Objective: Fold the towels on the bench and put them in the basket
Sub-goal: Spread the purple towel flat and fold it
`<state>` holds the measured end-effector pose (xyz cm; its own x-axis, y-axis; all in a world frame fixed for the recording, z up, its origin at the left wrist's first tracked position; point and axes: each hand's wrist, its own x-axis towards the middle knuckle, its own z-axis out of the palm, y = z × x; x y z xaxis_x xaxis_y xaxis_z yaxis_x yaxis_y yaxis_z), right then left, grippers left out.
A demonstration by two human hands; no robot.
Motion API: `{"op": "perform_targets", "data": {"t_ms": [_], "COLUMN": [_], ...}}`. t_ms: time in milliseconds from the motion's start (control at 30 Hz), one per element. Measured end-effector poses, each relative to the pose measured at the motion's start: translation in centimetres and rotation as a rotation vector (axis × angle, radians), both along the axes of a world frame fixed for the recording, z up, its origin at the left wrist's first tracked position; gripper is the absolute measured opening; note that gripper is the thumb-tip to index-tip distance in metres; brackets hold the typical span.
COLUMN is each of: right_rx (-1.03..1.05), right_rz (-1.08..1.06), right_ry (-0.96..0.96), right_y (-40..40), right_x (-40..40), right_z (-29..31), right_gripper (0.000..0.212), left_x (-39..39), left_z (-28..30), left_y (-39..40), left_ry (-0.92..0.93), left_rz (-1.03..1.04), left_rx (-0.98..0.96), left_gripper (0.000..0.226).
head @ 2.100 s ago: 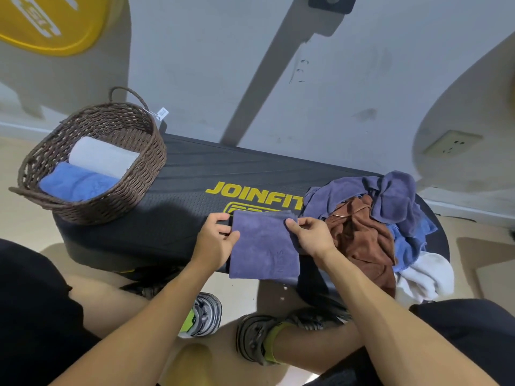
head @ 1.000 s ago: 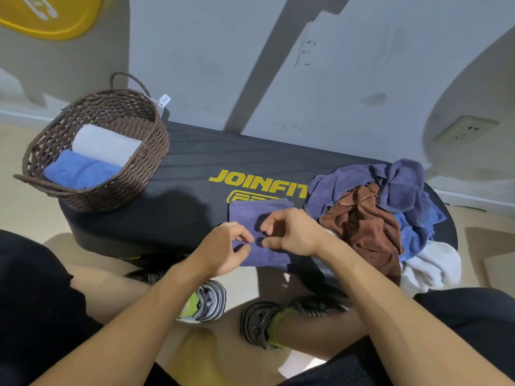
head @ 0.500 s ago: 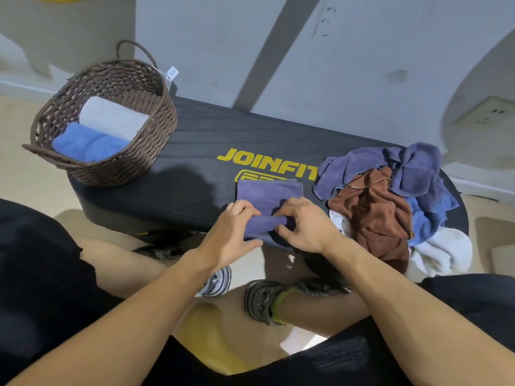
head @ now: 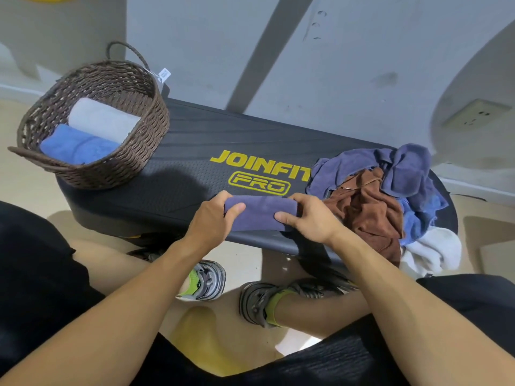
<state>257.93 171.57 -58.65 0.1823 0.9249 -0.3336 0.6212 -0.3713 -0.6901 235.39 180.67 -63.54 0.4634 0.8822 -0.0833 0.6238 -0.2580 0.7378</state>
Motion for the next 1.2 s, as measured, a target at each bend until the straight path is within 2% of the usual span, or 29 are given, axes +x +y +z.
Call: {"op": "perform_targets", "data": {"t_ms": [67, 267, 400, 500, 600, 767, 867, 1000, 1133, 1200], "right_rx": [0.011, -0.044, -0.01, 0.017, 0.03, -0.104, -0.123, -0.119, -0.136, -0.142], "right_rz": [-0.109, -0.299, -0.431, -0.475, -0.521, -0.522, -0.501, -0.497, -0.494, -0.494], "right_ry": [0.068, 0.023, 0.019, -0.051, 0.002, 0.028, 0.012, 0.014, 0.012, 0.014], "right_y": [0.0, -0.2, -0.4, -0.5, -0.5, -0.1, 0.1, -0.1, 0.0, 0.1], "right_x": [-0.4, -2.1, -2.7, -3.4, -3.6, -2.7, -2.9, -2.8, -2.6, -2.6], "right_z": [-0.4, -1.4, -1.5, -1.9, -1.8, -1.7, -1.8, -1.9, -2.1, -2.2], "right_gripper": [0.025, 0.048, 0.044, 0.03, 0.029, 0.026, 0.025, 0.03, 0.027, 0.023], "left_x": [0.1, 0.0, 0.8, 1.3, 1.5, 1.4, 1.4, 1.3, 1.4, 1.5], "left_z": [-0.2, -0.2, 0.2, 0.3, 0.5, 0.7, 0.9, 1.1, 2.1, 2.6], "left_y": [-0.1, -0.7, -0.7, -0.8, -0.6, -0.1, 0.1, 1.0, 1.7, 2.2], "left_ry": [0.023, 0.105, 0.121, 0.143, 0.162, 0.163, 0.178, 0.329, 0.378, 0.351], "left_rz": [0.067, 0.143, 0.194, 0.222, 0.253, 0.263, 0.278, 0.26, 0.221, 0.199], "left_rx": [-0.019, 0.002, 0.029, 0.053, 0.06, 0.02, -0.051, -0.216, -0.31, -0.484], "left_gripper": [0.028, 0.028, 0.032, 0.037, 0.04, 0.045, 0.048, 0.065, 0.071, 0.074]}}
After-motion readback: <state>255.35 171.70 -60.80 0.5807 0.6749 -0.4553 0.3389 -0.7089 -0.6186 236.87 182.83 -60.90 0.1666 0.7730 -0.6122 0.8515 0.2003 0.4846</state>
